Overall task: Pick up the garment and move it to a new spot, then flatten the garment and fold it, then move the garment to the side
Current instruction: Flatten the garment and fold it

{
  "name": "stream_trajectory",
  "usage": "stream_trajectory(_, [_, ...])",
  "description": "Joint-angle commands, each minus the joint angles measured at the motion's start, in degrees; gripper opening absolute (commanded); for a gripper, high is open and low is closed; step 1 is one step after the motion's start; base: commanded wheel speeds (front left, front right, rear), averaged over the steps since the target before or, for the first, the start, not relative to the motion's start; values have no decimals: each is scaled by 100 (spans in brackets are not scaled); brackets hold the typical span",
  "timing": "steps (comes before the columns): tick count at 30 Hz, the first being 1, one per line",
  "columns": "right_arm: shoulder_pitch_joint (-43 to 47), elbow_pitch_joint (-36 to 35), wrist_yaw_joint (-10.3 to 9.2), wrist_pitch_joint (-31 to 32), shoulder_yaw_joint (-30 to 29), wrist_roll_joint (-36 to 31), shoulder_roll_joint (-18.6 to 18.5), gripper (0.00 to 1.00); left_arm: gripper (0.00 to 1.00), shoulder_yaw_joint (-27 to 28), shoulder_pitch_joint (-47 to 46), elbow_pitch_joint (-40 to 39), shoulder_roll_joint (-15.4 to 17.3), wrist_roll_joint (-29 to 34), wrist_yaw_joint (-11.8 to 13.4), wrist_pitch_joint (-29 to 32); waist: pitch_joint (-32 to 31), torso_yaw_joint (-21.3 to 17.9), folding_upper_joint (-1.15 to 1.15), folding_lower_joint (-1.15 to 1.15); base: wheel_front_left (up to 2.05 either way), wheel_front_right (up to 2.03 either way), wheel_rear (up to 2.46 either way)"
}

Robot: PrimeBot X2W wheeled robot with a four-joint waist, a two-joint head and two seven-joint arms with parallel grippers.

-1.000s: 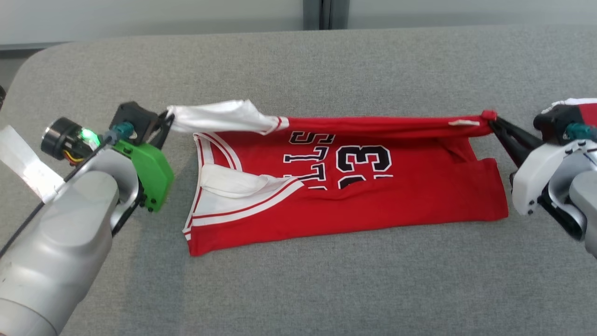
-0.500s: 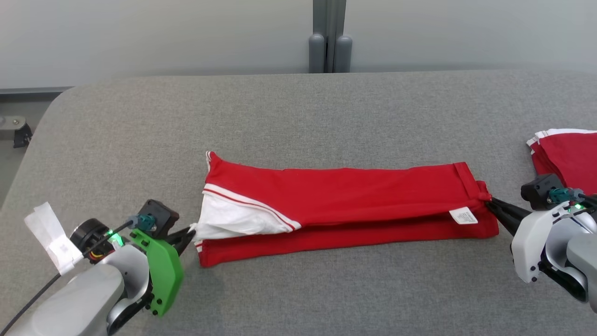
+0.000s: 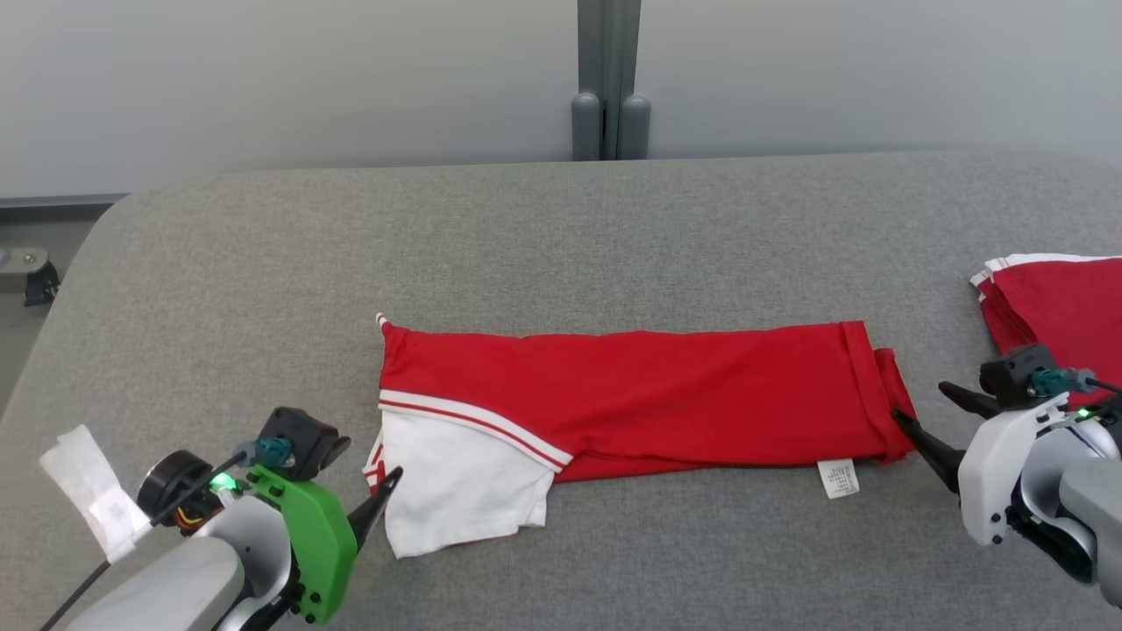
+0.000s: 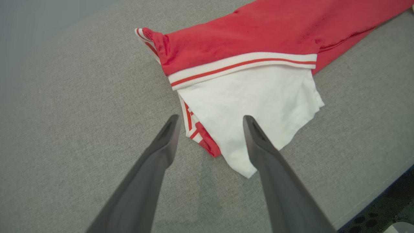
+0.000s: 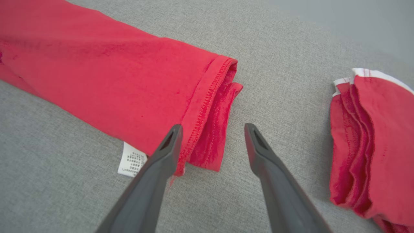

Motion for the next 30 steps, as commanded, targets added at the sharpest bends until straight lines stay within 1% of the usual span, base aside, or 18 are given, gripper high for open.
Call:
stream_trajectory(1, [56, 6, -10, -77, -40, 75, -28, 100, 100, 94, 121, -7, 31, -75, 107, -110, -46, -11, 0, 0, 0, 0, 0])
stream_trajectory(5, [79, -76, -10, -249, -376, 355, 16, 100, 100, 555, 285, -4, -55, -290, 564, -734, -166, -53, 0, 0, 0, 0, 0])
stream_trajectory(7, [86, -136, -9, -297, -631, 422, 56, 100, 100, 857, 402, 1, -152, -461, 792, -1149, -203, -75, 0, 0, 0, 0, 0])
stream_trajectory(8, [92, -181, -9, -319, -847, 432, 92, 100, 100, 1009, 476, 0, -198, -543, 904, -1377, -221, -88, 0, 0, 0, 0, 0])
stream_trajectory(10, [115, -388, -9, -322, -1468, 293, 192, 100, 100, 1311, 633, 5, -309, -699, 1086, -1814, -245, -114, 0, 0, 0, 0, 0])
stream_trajectory(11, [199, -474, -9, -317, -1758, 186, 243, 100, 100, 1452, 702, 7, -368, -770, 1156, -1947, -259, -126, 0, 0, 0, 0, 0])
stream_trajectory(13, [484, -714, -9, -316, -2519, -97, 406, 100, 100, 1811, 887, -55, -557, -850, 1266, -2143, -291, -142, 0, 0, 0, 0, 0])
stream_trajectory(14, [655, -860, -9, -316, -2939, -294, 510, 100, 100, 2052, 1010, -119, -709, -896, 1288, -2179, -305, -141, 0, 0, 0, 0, 0])
stream_trajectory(15, [834, -1025, -9, -316, -3369, -482, 621, 100, 100, 2482, 1113, -273, -948, -915, 1293, -2202, -313, -127, 0, 0, 0, 0, 0])
stream_trajectory(16, [1007, -1167, -9, -318, -3723, -655, 729, 100, 100, 2802, 1250, -391, -1117, -822, 1253, -2198, -319, -118, 0, 0, 0, 0, 0])
stream_trajectory(17, [1258, -1333, -9, -317, -4181, -863, 888, 100, 100, 3144, 1468, -522, -1287, -564, 1178, -2195, -336, -110, 0, 0, 0, 0, 0])
stream_trajectory(18, [1464, -1483, -9, -317, -4487, -1050, 1024, 100, 100, 3387, 1636, -619, -1437, -362, 1129, -2197, -346, -107, 0, 0, 0, 0, 0])
stream_trajectory(19, [1705, -1687, -6, -317, -4799, -1290, 1209, 100, 100, 3686, 1833, -727, -1657, -121, 1080, -2194, -354, -108, 0, 0, 0, 0, 0])
stream_trajectory(21, [2094, -2029, -6, -318, -5254, -1716, 1525, 100, 100, 4127, 2150, -884, -2003, 397, 927, -2194, -374, -125, 0, 0, 0, 0, 0])
stream_trajectory(23, [2441, -2317, -6, -318, -5600, -2093, 1822, 100, 100, 4523, 2487, -921, -2289, 885, 740, -2195, -396, -144, 0, 0, 0, 0, 0])
stream_trajectory(27, [2968, -2664, -6, -319, -5987, -2600, 2372, 100, 100, 5040, 3019, -855, -2735, 1917, 384, -2197, -419, -185, 0, 0, 0, 0, 0])
stream_trajectory(30, [3189, -2770, -6, -318, -6120, -2871, 2593, 100, 100, 5381, 3260, -900, -3028, 2490, 166, -2196, -417, -195, 0, 0, 0, 0, 0])
